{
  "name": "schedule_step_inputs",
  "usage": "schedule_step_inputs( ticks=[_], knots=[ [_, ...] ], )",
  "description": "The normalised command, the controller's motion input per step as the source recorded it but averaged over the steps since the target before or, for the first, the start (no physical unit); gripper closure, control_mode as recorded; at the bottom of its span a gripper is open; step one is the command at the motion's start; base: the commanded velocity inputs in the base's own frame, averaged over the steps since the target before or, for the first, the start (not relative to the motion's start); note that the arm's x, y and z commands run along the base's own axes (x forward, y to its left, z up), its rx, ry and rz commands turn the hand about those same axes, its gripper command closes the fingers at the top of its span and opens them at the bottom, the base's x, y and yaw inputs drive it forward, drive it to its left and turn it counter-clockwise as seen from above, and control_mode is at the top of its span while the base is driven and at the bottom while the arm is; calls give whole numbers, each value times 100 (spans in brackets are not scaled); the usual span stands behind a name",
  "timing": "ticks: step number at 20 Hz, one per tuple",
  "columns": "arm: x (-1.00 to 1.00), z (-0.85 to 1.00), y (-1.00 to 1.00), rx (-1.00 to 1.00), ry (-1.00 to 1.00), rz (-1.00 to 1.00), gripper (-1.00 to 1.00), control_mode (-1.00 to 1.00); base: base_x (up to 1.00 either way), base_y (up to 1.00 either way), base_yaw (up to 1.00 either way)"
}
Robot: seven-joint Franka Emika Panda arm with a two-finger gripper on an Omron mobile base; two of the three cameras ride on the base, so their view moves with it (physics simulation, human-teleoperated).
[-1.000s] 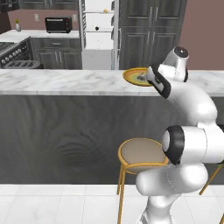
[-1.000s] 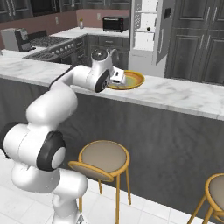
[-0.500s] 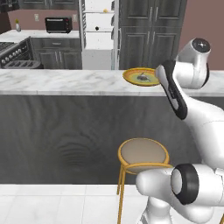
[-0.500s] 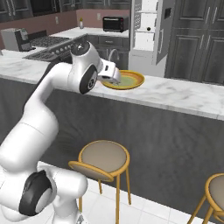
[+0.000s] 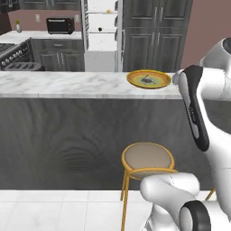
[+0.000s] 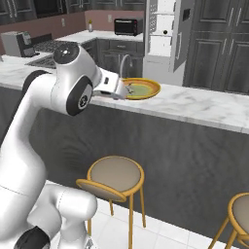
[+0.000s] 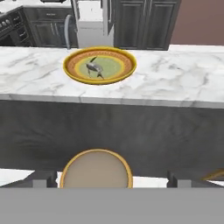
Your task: Take the cheese, fish, and avocado from the fridge and place them on the plate on the dining counter to create an appetizer plate.
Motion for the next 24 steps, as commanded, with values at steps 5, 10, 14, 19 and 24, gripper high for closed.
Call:
schedule_step_inputs(
  ticks=[5, 10, 14, 19, 24],
  knots=[
    [-14, 0, -3, 0, 0, 0, -100, 100, -75, -66, -5],
    [0, 0, 0, 0, 0, 0, -100, 100, -81, -100, -10],
    [0, 0, 0, 0, 0, 0, -100, 100, -27, -100, -14],
    [0, 0, 0, 0, 0, 0, -100, 100, -1, -100, -10],
    [0, 0, 0, 0, 0, 0, -100, 100, 1, -100, -8]
  ],
)
